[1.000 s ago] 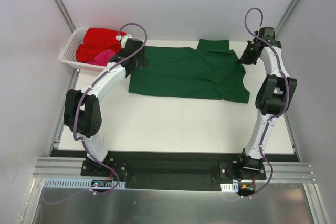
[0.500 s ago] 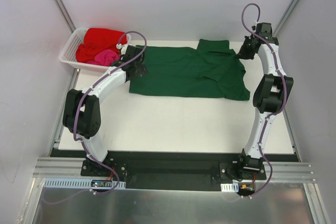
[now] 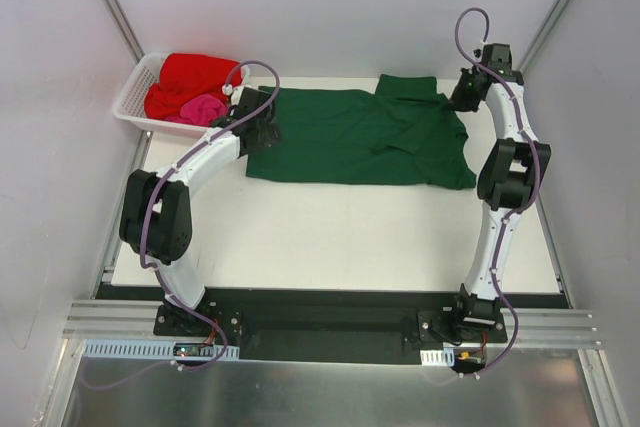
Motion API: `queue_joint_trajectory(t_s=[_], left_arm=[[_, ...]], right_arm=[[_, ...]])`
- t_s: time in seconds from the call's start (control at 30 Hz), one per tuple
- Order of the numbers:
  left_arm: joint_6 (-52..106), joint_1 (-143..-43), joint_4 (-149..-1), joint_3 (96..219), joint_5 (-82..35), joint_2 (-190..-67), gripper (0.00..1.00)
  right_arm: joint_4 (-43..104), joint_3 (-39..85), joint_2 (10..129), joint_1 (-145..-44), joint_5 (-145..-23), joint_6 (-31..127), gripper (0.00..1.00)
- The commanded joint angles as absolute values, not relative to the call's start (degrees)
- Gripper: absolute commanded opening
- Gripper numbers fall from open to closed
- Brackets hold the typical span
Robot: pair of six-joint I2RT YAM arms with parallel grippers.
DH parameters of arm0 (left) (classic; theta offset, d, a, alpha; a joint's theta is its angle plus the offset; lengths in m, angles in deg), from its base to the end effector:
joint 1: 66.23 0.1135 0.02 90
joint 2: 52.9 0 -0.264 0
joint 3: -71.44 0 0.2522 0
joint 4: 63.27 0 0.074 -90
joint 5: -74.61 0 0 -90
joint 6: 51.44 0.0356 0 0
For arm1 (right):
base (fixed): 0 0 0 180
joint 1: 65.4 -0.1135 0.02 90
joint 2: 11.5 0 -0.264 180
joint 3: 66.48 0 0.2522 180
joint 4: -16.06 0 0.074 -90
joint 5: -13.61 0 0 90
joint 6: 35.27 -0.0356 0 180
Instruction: Fold and stack the t-shirts
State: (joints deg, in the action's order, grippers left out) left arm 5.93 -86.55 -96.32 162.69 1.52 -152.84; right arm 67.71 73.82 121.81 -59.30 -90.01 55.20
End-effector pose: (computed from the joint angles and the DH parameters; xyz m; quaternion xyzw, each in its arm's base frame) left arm 0.3745 -0.1276 0.2635 -0.1565 0.8911 -0.0602 0.4218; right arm 0.5266 -0.0478 0.2600 -0.0007 0.9174 0.0873 0.3883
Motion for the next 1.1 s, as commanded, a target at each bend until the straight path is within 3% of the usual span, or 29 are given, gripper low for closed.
queue_joint_trajectory(t_s=[0.0,0.63,0.73,0.83,0.87,0.9,1.07], left_arm=[[5.51,-87.24,-96.46,161.4,0.7,-152.04,0.73],[4.45,-87.24,-96.46,160.17,-0.88,-153.71,0.73],[4.45,-87.24,-96.46,159.91,-1.06,-154.24,0.73],[4.54,-87.24,-96.46,160.08,-0.89,-154.85,0.73],[4.8,-87.07,-96.54,160.78,-0.71,-155.12,0.73],[5.33,-87.15,-96.55,161.22,-0.8,-155.38,0.73],[7.53,-86.71,-97.6,169.64,-0.36,-159.86,0.74]], right_arm=[[64.2,77.36,121.92,-59.6,-90.8,53.42,0.01],[61.03,78.33,125.61,-59.69,-92.2,52.98,0.01],[61.11,78.41,125.96,-59.69,-92.12,52.89,0.11],[63.3,79.03,125.09,-59.52,-92.21,52.89,0.53],[65.4,79.9,124.56,-59.43,-92.12,52.98,0.83],[66.64,80.26,122.64,-59.34,-92.29,52.98,0.95],[74.55,75.01,110.87,-58.46,-96.77,53.77,0.96]])
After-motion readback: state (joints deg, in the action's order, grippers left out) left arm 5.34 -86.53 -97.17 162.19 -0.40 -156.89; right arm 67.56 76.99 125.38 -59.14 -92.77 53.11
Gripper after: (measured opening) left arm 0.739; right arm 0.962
